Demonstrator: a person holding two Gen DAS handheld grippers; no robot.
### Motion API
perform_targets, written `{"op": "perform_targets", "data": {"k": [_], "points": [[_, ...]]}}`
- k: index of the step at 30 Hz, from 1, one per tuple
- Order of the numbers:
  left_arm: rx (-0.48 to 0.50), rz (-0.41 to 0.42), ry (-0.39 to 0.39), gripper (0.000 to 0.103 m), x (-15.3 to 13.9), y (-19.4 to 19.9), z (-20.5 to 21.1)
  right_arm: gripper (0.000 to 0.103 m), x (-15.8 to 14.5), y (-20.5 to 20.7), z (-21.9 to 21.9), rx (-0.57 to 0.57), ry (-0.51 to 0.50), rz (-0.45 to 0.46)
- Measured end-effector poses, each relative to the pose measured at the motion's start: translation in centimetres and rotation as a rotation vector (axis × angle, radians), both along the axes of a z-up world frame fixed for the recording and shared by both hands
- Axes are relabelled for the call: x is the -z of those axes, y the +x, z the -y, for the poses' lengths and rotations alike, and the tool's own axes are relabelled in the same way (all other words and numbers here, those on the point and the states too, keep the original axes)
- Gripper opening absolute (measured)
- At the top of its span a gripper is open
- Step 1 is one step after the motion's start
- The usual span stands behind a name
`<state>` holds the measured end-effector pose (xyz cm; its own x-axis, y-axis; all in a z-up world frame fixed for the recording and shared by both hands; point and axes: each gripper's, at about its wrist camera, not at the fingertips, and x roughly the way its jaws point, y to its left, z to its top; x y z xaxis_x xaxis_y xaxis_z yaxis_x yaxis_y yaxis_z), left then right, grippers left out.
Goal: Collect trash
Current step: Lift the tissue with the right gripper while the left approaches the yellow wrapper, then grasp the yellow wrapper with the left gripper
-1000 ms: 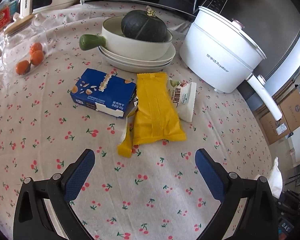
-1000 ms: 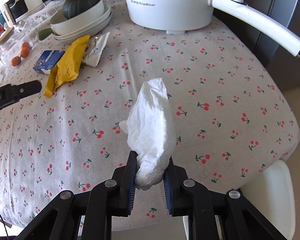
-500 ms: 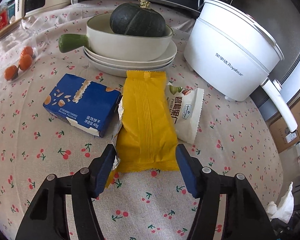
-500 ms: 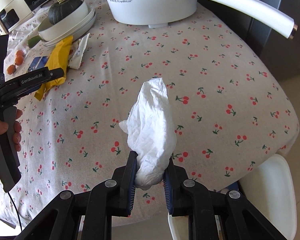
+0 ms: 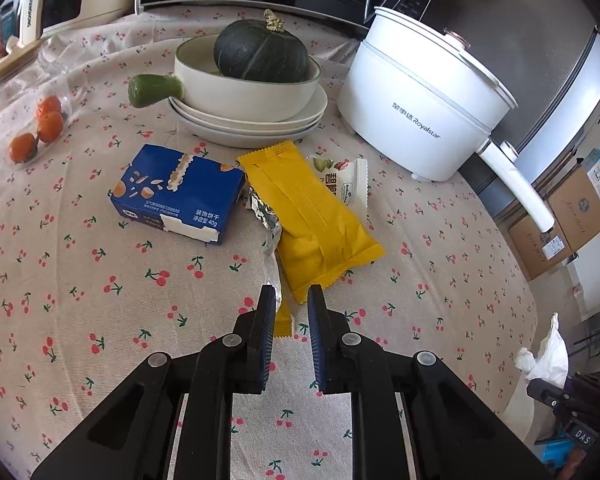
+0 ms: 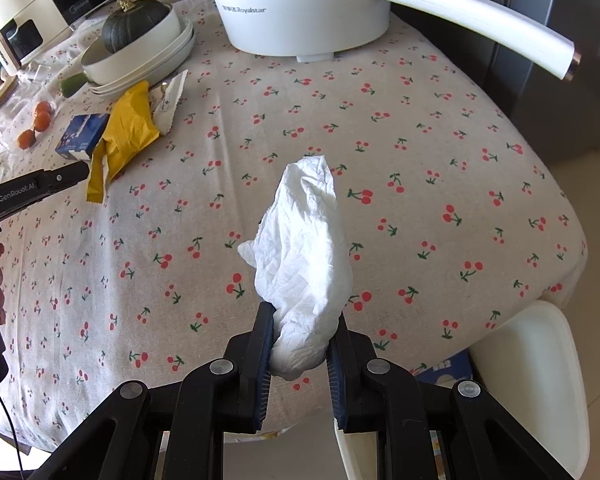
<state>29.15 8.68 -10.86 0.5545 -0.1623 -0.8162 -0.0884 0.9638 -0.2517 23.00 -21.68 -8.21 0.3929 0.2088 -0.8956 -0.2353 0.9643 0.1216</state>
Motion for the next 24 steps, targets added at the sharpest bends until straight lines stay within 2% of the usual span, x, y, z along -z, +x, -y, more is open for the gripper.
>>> {"op": "perform_targets", "data": {"k": [3, 5, 6, 7, 9, 15, 20, 21, 22, 24], "points": [[0.008, -0.006, 0.033, 0.020, 0.0, 0.8, 0.4, 0.021, 0.1, 0.1, 0.1, 0.007, 0.007, -0.004], [-0.002, -0.005, 0.049, 0.040, -0.1, 1.6, 0.6, 0.021, 0.0, 0.2, 0.1, 0.010, 0.020, -0.007], [-0.015, -0.005, 0.046, 0.062, -0.1, 1.9, 0.8, 0.021, 0.0, 0.3, 0.1, 0.010, 0.022, -0.007], [-0.036, -0.001, 0.044, 0.078, -0.3, 2.4, 0.9, 0.021, 0.0, 0.3, 0.0, 0.008, 0.022, -0.007], [-0.076, -0.004, 0.032, 0.085, -0.4, 3.7, 1.2, 0.021, 0.1, 0.5, 0.1, 0.007, 0.019, -0.006], [-0.233, -0.054, -0.023, 0.086, 0.8, 7.5, 1.8, 0.021, 0.8, 1.3, 0.9, 0.023, 0.019, -0.025], [-0.298, -0.061, 0.033, 0.084, 2.2, 8.1, 2.5, 0.021, 1.3, 1.7, 1.1, 0.025, 0.014, -0.038], [-0.292, -0.057, 0.033, 0.079, 2.3, 8.0, 2.6, 0.021, 1.4, 1.7, 1.2, 0.024, 0.014, -0.039], [-0.279, -0.057, 0.030, 0.067, 2.5, 7.8, 2.7, 0.021, 1.4, 1.6, 1.3, 0.025, 0.014, -0.039], [-0.248, -0.054, 0.024, 0.064, 2.7, 7.4, 2.6, 0.021, 1.3, 1.6, 1.4, 0.028, 0.015, -0.038]]}}
